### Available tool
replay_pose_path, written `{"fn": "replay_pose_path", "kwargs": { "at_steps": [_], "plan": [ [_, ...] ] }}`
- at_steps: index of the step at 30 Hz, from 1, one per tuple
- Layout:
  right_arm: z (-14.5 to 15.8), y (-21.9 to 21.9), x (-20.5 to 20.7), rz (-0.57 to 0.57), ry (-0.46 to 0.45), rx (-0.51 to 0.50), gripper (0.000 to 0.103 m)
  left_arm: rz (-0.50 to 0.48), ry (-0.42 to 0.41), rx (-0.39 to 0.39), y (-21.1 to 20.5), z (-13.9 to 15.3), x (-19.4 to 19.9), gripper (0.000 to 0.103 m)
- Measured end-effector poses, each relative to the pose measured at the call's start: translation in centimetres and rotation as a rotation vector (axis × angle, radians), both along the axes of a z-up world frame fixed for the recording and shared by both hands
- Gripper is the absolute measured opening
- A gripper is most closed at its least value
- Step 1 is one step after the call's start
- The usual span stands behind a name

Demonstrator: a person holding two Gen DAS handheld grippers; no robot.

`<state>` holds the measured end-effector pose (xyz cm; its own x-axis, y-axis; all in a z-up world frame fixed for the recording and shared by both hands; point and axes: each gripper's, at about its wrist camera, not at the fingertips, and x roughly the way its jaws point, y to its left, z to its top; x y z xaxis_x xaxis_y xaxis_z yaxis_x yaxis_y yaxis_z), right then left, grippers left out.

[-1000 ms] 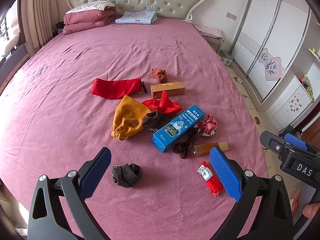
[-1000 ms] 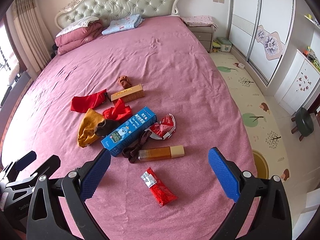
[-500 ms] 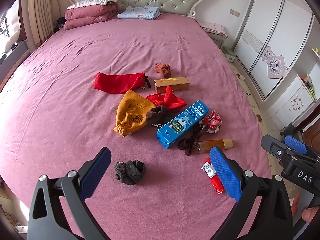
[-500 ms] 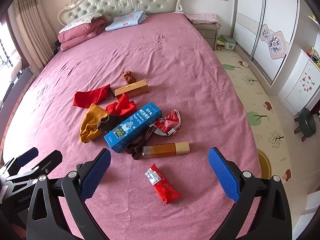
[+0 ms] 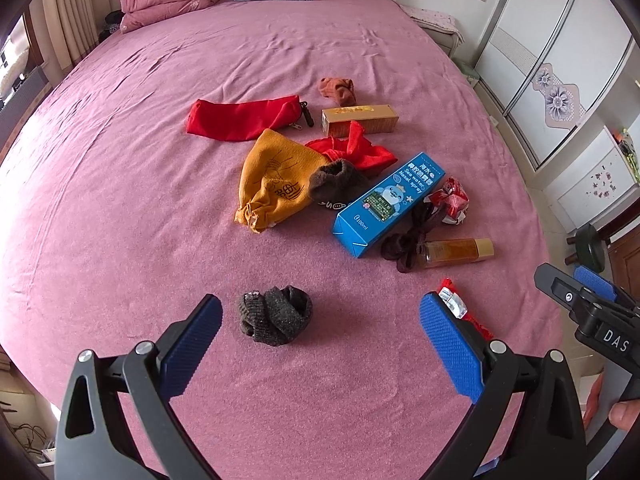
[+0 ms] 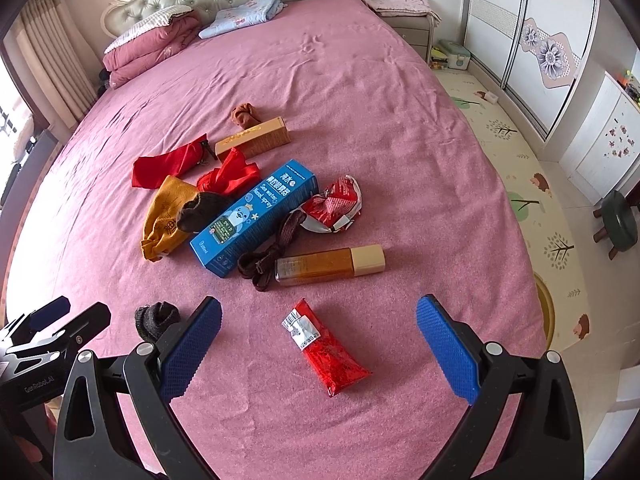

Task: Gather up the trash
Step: 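Close the left gripper on the dark grey sock while the right tool reaches the red packet, then close the right gripper on the red snack packet while the left holds the sock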

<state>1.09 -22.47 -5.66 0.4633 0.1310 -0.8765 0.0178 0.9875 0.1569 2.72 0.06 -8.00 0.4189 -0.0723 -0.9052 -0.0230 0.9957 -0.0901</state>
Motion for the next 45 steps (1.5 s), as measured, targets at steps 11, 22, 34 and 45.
{"fn": "replay_pose_path", "kwargs": {
  "at_steps": [11, 22, 34, 45],
  "plan": [
    [-4.7, 1.6, 0.9, 0.04, 0.08, -0.02, 0.094, -0.015, 0.201, 0.044, 1.6, -7.9, 2.7, 0.084],
    [-7.4, 2.3, 1.3, 0.047, 0.141, -0.018, 0.094, -0.014, 0.298, 0.066, 2.3, -12.6, 4.0, 0.081],
    [-9.8, 2.5, 1.8, 0.074, 0.184, -0.044, 0.094, 0.073, 0.382, 0.009, 5.1, -14.9, 3.8, 0.037],
    [-13.7, 2.9, 2.9, 0.13, 0.305, -0.049, 0.049, 0.068, 0.365, -0.127, 4.8, -11.5, 3.0, 0.037]
  ]
}}
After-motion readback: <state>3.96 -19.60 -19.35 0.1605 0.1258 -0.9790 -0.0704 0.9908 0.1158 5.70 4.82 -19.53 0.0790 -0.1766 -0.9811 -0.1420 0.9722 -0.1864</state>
